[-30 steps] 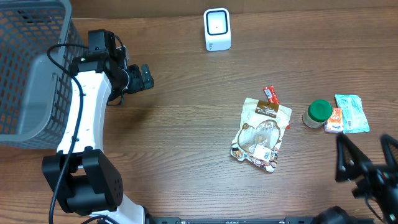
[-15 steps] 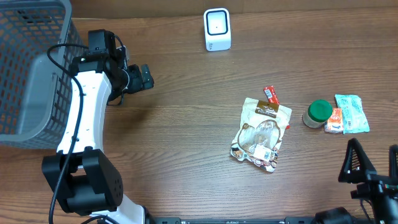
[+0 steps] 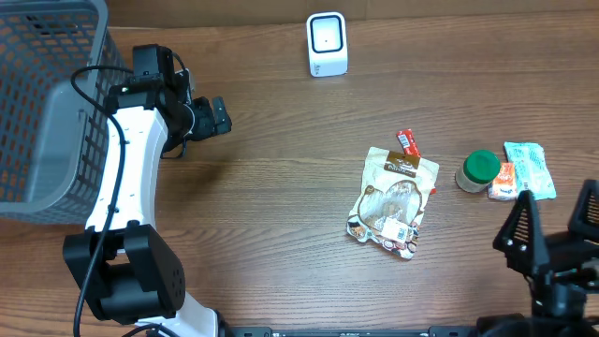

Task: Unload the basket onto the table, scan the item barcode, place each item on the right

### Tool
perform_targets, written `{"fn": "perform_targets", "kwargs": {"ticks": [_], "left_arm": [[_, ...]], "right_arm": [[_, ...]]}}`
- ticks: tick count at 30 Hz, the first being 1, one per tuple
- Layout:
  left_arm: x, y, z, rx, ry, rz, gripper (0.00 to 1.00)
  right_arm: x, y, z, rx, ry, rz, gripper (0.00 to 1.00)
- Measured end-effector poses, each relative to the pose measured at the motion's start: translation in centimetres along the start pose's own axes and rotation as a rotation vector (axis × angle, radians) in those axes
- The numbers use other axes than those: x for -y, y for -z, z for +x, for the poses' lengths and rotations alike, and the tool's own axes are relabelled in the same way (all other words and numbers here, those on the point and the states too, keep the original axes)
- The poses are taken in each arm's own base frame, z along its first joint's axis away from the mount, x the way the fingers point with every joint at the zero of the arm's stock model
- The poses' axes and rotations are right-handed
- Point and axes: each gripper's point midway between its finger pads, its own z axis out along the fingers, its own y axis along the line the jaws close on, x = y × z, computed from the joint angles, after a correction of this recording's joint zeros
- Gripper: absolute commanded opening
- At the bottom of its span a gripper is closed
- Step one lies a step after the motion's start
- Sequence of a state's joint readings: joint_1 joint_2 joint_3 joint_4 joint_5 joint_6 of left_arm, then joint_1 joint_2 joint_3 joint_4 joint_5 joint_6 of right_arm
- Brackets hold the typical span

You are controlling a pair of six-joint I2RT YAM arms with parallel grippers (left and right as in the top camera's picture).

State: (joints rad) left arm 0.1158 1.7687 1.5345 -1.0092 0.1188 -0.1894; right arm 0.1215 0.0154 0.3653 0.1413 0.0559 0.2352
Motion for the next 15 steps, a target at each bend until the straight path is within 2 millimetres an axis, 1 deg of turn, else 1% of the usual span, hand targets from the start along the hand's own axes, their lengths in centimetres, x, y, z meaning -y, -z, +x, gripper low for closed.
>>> {"fn": "perform_targets", "kwargs": {"ticks": [2, 4, 5, 7, 9, 10, 11, 13, 15], "left_arm": [[0.0, 0.0, 0.0, 0.0, 0.0, 0.0, 1.0], [0.0, 0.0, 0.0, 0.0, 0.0, 0.0, 1.0], [0.0, 0.0, 0.0, 0.0, 0.0, 0.0, 1.0], [0.0, 0.0, 0.0, 0.0, 0.0, 0.0, 1.0], [0.0, 0.0, 0.0, 0.0, 0.0, 0.0, 1.0], [0.0, 0.0, 0.0, 0.0, 0.0, 0.0, 1.0], [0.0, 0.0, 0.0, 0.0, 0.0, 0.0, 1.0], [0.0, 0.0, 0.0, 0.0, 0.0, 0.0, 1.0], [0.0, 0.0, 0.0, 0.0, 0.0, 0.0, 1.0]], "right_arm": [[0.0, 0.0, 0.8, 0.034, 0.008, -0.025, 1.0], [0.3, 0.1, 2.3, 0.034, 0.016, -0.037, 1.0], [0.6, 0.2, 3.5, 0.024, 0.023, -0.039, 1.0], [1.0, 0.3, 5.1, -0.005, 0.032, -0.036, 1.0], [1.6, 0.6, 7.3, -0.051, 0.048, -0.027, 1.0], [2.1, 0.8, 8.8, -0.085, 0.057, -0.02, 1.0], [2.2, 0.9, 9.2, -0.093, 0.06, -0.018, 1.0], [2.8, 1.3, 11.2, -0.137, 0.067, -0.008, 1.0], [3.6, 1.7, 13.5, -0.222, 0.074, 0.016, 1.0]]}}
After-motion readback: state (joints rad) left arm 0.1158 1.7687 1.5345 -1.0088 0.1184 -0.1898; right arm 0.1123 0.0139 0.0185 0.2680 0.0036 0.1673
